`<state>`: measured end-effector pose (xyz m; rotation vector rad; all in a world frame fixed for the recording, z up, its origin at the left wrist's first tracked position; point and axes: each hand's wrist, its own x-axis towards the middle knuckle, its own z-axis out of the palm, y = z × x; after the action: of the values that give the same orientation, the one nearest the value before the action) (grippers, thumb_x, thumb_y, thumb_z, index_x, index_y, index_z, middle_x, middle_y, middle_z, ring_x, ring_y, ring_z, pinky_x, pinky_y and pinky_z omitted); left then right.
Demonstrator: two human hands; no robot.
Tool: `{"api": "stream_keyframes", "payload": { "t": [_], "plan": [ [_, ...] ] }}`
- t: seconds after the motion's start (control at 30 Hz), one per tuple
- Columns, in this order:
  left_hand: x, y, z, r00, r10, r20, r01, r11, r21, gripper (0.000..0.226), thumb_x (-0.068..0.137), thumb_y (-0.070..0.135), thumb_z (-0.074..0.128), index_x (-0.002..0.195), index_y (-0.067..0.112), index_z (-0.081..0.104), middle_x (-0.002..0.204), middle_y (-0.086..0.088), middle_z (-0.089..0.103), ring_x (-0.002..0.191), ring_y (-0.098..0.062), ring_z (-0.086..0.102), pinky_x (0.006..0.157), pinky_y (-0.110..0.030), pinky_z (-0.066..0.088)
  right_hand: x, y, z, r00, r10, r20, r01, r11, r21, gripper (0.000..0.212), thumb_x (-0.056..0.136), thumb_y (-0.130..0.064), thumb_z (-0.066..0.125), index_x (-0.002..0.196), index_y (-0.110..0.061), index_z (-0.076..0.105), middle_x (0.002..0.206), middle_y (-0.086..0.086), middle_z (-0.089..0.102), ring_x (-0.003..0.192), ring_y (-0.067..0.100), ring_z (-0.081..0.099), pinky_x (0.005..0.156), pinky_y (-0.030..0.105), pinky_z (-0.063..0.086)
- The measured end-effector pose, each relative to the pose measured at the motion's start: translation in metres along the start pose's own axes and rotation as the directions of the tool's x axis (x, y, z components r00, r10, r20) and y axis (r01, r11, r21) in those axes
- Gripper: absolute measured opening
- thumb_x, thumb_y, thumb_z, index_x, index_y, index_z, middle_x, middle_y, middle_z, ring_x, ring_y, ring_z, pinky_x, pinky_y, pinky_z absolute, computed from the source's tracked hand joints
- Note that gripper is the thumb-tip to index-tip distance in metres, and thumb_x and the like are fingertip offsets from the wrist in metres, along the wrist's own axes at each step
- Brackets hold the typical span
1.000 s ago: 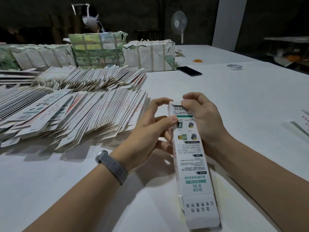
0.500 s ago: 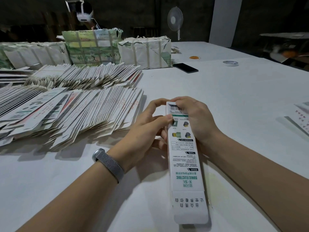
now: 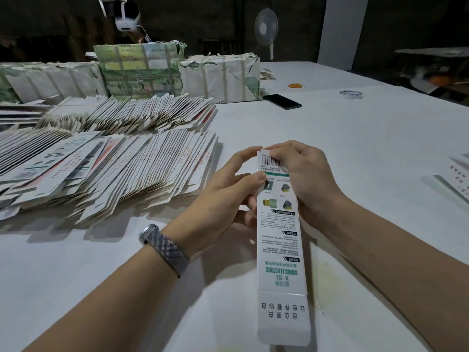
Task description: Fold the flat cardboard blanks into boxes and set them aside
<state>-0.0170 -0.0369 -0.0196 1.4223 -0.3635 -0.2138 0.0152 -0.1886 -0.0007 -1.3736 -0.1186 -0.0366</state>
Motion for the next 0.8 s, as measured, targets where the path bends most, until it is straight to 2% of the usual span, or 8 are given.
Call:
{"api": "stream_keyframes", "payload": {
  "t": [0.1,0.2,0.43,0.6,0.7,0.8],
  "plan": [
    [-0.001,0.003,0.0,1.0,-0.012,0.019,0.012,1.0,-0.014,0.033,0.099,0.025,0.056,0.127,0.041,0.053,0.115,-0.051,0.048,0.089,-0.04,0.054,0.06,-0.036,0.055,-0.001,-0.001,0.0,1.0,0.013,0.013,-0.013,1.0,0.003,0.02,0.095,-0.009,0.059,0.076,-0.01,0.066,0.061,0.005,0.066,0.048,0.021,0.063,0.045,0.026,0.05],
    [-0.001,0.005,-0.002,0.999,-0.035,0.032,0.036,0.998,-0.042,0.049,0.086,0.032,0.061,0.134,0.037,0.05,0.12,-0.048,0.051,0.092,-0.041,0.053,0.057,-0.034,0.059,-0.001,-0.003,-0.001,0.999,0.039,0.035,-0.039,0.999,0.016,0.017,0.094,-0.01,0.059,0.079,-0.009,0.066,0.064,0.006,0.067,0.05,0.022,0.063,0.048,0.027,0.052],
    [-0.001,0.005,-0.008,0.994,-0.065,0.088,0.072,0.994,-0.077,0.049,0.092,0.031,0.068,0.137,0.035,0.05,0.123,-0.05,0.047,0.096,-0.042,0.048,0.059,-0.034,0.06,0.001,-0.002,-0.002,0.999,0.028,0.045,-0.028,1.0,0.003,0.019,0.095,-0.01,0.057,0.077,-0.009,0.065,0.062,0.003,0.065,0.053,0.019,0.062,0.052,0.027,0.052],
    [0.001,0.003,-0.013,0.993,-0.073,0.096,0.08,0.994,-0.072,0.057,0.089,0.029,0.064,0.142,0.037,0.047,0.115,-0.033,0.058,0.095,-0.04,0.048,0.06,-0.034,0.06,0.004,-0.002,-0.003,0.997,0.029,0.071,-0.029,1.0,0.002,0.018,0.095,-0.008,0.055,0.08,-0.007,0.065,0.064,0.004,0.065,0.06,0.023,0.06,0.06,0.033,0.051],
    [0.0,0.003,-0.014,0.993,-0.074,0.092,0.079,0.995,-0.053,0.058,0.088,0.03,0.065,0.142,0.038,0.047,0.115,-0.039,0.059,0.094,-0.041,0.051,0.061,-0.035,0.061,0.004,-0.002,-0.004,0.996,0.03,0.085,-0.03,1.0,-0.004,0.02,0.095,-0.007,0.054,0.078,-0.008,0.066,0.066,0.005,0.065,0.068,0.028,0.06,0.064,0.036,0.051],
    [-0.001,0.003,-0.012,0.993,-0.07,0.096,0.074,0.997,-0.035,0.049,0.088,0.031,0.066,0.132,0.045,0.053,0.12,-0.049,0.049,0.092,-0.041,0.051,0.06,-0.036,0.057,0.004,-0.002,-0.004,0.996,0.018,0.083,-0.016,1.0,-0.018,0.023,0.094,-0.007,0.054,0.074,-0.008,0.065,0.065,0.005,0.063,0.065,0.027,0.06,0.061,0.034,0.051]
  ]
}}
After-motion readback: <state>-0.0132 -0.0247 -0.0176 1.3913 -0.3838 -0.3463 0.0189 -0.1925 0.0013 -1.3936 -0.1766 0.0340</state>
